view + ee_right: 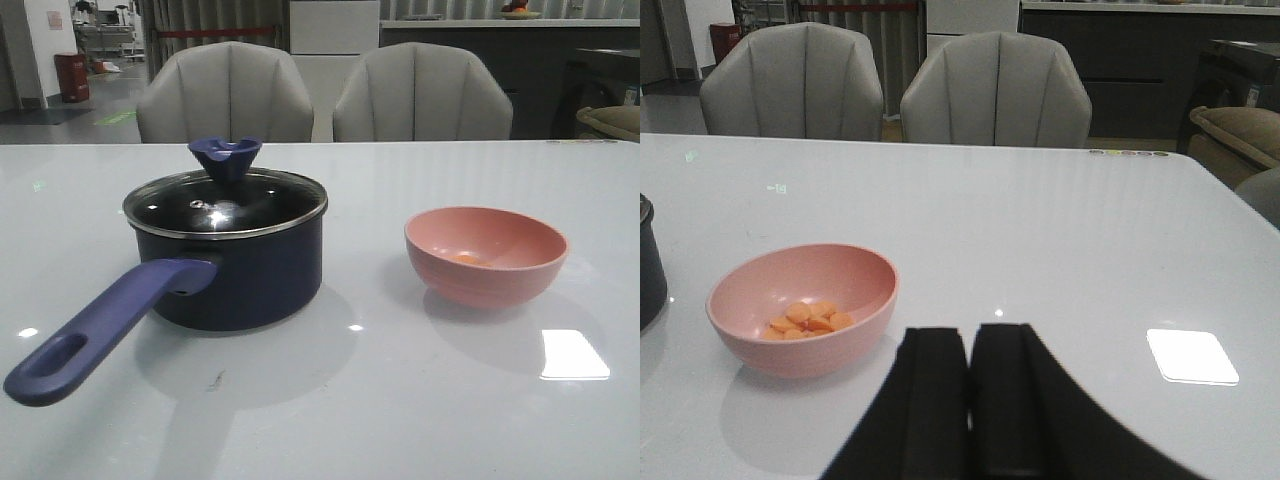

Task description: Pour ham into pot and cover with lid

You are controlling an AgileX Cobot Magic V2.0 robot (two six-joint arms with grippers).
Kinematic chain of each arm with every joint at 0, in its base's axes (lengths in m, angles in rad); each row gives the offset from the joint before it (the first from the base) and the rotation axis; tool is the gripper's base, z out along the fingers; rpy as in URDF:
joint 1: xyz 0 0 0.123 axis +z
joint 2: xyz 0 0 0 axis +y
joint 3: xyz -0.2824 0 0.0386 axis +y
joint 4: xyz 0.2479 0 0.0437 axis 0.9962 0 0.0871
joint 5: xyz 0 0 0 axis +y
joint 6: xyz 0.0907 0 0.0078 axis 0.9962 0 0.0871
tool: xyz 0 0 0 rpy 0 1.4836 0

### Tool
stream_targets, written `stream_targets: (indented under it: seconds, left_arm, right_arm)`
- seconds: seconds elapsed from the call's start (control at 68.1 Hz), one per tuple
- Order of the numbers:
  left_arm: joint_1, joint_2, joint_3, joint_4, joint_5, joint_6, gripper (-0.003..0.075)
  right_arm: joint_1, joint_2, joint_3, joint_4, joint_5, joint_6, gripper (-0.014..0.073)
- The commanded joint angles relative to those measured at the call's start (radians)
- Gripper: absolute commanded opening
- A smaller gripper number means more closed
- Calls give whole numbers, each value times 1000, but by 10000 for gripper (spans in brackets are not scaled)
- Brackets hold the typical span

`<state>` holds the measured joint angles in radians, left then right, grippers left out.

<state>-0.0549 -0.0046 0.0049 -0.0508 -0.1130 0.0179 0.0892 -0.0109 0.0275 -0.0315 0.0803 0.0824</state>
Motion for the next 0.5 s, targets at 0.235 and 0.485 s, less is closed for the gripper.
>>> stream_targets:
  seconds: [0.235, 0.485]
  left_arm:
    - [2, 44, -160, -7, 56, -5, 121]
    - [2, 237, -375, -38, 331, -5, 121]
  right_arm:
    - [-5, -19, -6, -14, -80, -6, 147]
    - [-5, -19, -6, -14, -80, -6, 147]
